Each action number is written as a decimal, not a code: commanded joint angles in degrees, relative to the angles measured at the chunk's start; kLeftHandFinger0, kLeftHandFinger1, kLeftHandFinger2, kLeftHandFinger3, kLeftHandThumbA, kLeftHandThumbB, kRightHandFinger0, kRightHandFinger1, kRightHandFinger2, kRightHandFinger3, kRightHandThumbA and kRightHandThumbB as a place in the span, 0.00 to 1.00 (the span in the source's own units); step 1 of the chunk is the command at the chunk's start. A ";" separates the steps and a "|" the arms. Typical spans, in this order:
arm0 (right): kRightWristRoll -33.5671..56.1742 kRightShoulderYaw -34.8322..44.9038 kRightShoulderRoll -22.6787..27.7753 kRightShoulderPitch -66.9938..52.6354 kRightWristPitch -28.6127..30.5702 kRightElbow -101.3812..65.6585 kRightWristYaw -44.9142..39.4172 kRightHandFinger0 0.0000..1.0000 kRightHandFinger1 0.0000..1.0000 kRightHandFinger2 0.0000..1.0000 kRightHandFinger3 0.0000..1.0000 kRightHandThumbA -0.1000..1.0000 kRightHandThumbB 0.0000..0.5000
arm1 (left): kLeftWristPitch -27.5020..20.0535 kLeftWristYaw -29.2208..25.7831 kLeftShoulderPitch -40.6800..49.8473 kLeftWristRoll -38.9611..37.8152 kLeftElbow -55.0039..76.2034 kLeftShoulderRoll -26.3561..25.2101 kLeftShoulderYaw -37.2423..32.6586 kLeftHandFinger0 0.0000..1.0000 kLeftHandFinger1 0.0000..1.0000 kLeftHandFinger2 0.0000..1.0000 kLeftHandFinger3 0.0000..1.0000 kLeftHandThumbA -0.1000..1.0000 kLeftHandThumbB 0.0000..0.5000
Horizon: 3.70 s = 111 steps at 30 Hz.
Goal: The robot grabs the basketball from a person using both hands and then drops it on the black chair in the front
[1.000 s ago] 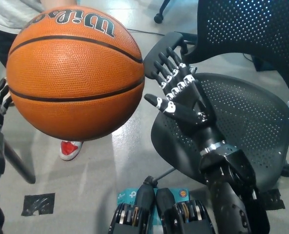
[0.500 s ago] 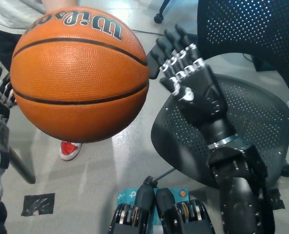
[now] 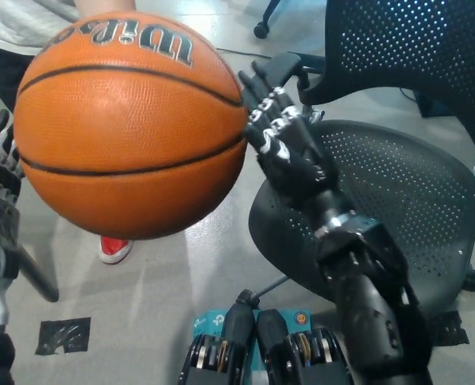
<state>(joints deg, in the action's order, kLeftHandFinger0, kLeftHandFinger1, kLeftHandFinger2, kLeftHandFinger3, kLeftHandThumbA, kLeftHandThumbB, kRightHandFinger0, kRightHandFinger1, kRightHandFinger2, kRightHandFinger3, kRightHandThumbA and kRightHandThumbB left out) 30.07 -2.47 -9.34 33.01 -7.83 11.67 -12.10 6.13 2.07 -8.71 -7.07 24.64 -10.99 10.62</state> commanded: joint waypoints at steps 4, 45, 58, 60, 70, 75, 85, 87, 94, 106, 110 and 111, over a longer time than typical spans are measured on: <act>-15.72 -5.03 -0.32 6.00 11.19 6.19 2.97 1.00 1.00 1.00 1.00 1.00 0.83 | -0.05 0.09 -1.22 0.90 2.79 0.39 -1.61 1.00 1.00 1.00 1.00 1.00 0.34; -31.09 -14.34 -10.69 1.55 24.03 9.28 15.46 1.00 1.00 1.00 1.00 1.00 0.42 | 8.23 -5.35 -13.39 8.13 -7.83 10.70 -14.28 1.00 1.00 1.00 1.00 1.00 0.28; -28.86 -12.31 -6.03 6.82 16.15 -6.43 17.34 1.00 1.00 1.00 1.00 1.00 0.51 | 14.98 -7.86 -26.75 12.24 -4.40 12.99 -17.79 1.00 1.00 1.00 1.00 1.00 0.39; -27.20 -11.36 -4.27 7.89 13.97 -8.66 17.19 1.00 1.00 1.00 1.00 1.00 0.54 | 15.87 -7.79 -29.36 12.13 -5.68 14.17 -18.63 1.00 1.00 1.00 1.00 1.00 0.40; -23.93 -7.59 1.45 8.86 9.22 -12.47 18.80 1.00 1.00 1.00 1.00 1.00 0.49 | 14.47 -7.74 -36.18 13.83 -15.67 16.38 -21.64 1.00 1.00 1.00 1.00 1.00 0.35; -19.40 -3.20 5.84 7.11 9.44 -10.87 18.88 1.00 1.00 1.00 1.00 1.00 0.40 | 11.81 -8.27 -39.86 14.75 -28.50 19.51 -23.92 1.00 1.00 1.00 1.00 1.00 0.25; -8.79 3.99 7.39 4.46 6.64 -4.39 17.37 1.00 1.00 1.00 1.00 1.00 0.45 | 7.09 -10.66 -44.95 15.30 -49.64 24.27 -24.48 1.00 1.00 1.00 1.00 1.00 0.25; -5.45 6.66 7.72 4.02 4.67 -1.79 17.25 1.00 1.00 1.00 1.00 1.00 0.49 | 4.56 -11.57 -47.07 13.92 -57.94 26.26 -22.85 1.00 1.00 1.00 1.00 1.00 0.25; -3.93 9.17 8.39 2.80 6.57 4.59 15.88 1.00 1.00 1.00 1.00 1.00 0.47 | 0.45 -11.87 -51.15 13.57 -73.07 28.20 -21.70 1.00 1.00 1.00 1.00 1.00 0.29; -1.86 11.17 8.78 2.72 6.41 10.65 15.97 1.00 1.00 1.00 1.00 1.00 0.47 | -3.92 -10.53 -56.24 13.90 -87.91 28.72 -21.76 1.00 1.00 1.00 1.00 1.00 0.32; -2.46 11.13 9.08 3.39 10.30 14.66 14.61 1.00 1.00 1.00 1.00 1.00 0.44 | -4.70 -9.74 -57.11 13.08 -90.77 28.85 -21.02 1.00 1.00 1.00 1.00 1.00 0.28; -2.95 10.91 9.22 3.71 10.67 15.34 14.65 1.00 1.00 1.00 1.00 1.00 0.45 | -4.85 -9.66 -57.28 12.89 -91.03 28.76 -20.82 1.00 1.00 1.00 1.00 1.00 0.28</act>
<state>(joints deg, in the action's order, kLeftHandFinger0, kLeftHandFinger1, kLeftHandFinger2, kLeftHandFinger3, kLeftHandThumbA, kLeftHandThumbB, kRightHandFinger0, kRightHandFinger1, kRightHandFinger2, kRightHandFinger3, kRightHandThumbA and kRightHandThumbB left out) 27.02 11.41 2.09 30.40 -0.90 26.82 12.46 7.34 -12.85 -59.91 5.28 -65.85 11.20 -8.39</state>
